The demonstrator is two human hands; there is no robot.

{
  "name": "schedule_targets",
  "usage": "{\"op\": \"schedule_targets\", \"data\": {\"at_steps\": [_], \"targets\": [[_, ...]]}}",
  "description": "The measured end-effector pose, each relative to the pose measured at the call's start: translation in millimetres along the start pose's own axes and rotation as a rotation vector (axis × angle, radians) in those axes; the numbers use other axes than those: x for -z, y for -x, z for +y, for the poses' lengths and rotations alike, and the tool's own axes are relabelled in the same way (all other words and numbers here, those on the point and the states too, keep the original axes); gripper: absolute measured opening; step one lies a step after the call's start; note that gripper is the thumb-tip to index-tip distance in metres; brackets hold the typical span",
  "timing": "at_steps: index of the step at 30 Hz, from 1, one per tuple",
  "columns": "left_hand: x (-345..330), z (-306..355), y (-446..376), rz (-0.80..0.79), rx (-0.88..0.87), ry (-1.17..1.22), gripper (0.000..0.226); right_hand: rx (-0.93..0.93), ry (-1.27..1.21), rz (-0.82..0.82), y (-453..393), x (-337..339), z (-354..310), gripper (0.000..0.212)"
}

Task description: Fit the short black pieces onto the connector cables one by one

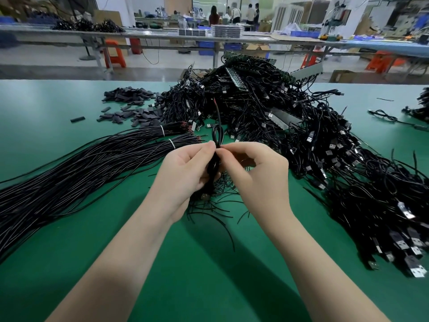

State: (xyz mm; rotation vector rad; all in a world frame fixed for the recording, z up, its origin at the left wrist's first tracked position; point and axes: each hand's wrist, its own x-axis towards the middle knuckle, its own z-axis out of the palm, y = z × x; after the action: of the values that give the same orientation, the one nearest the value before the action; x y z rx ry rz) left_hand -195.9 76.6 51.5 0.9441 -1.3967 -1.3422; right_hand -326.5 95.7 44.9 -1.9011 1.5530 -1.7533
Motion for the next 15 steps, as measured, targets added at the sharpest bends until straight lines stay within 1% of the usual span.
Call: {"op": "schedule_targets", "data": {"at_steps": [2,3,6,8,9,12,15], "targets": [[-1.2,-0.4,0.4,0.003,-0.026,0.004,0.034,-0.108,-0.095,-0.013,0.6,-0.4,1.3,0.007],[-1.5,-1.3,0.2,0.007,-0.043,0.004,0.036,-0.103,-0.096,-0.016,0.4,-0.4,1.4,0.007],[-2.4,-5.1,-0.8,0.023,-0.075,0.008,0.037,0.025,-0.013,-0.017,0.6,-0.9,2.1,0.005],[-3.1,-7.1,-1.2,0.041,-0.063,0.027,0.034,0.047,-0.018,-0.025,2.0,-2.4,4.2,0.005],[-3.4,-8.3,-1.8,0.052,-0.049,0.049,0.034,0.008,-0.058,-0.027,2.6,-3.8,5.0,0.006],[-3.0,-9.7,-3.4,0.059,-0.001,0.121,0.032,-0.200,-0.300,-0.041,3.2,-8.8,5.8,0.006],[-1.9,-7.8,-4.6,-0.023,0.078,0.262,0.025,-0.316,-0.476,-0.063,3.5,-11.7,10.6,0.012]]}}
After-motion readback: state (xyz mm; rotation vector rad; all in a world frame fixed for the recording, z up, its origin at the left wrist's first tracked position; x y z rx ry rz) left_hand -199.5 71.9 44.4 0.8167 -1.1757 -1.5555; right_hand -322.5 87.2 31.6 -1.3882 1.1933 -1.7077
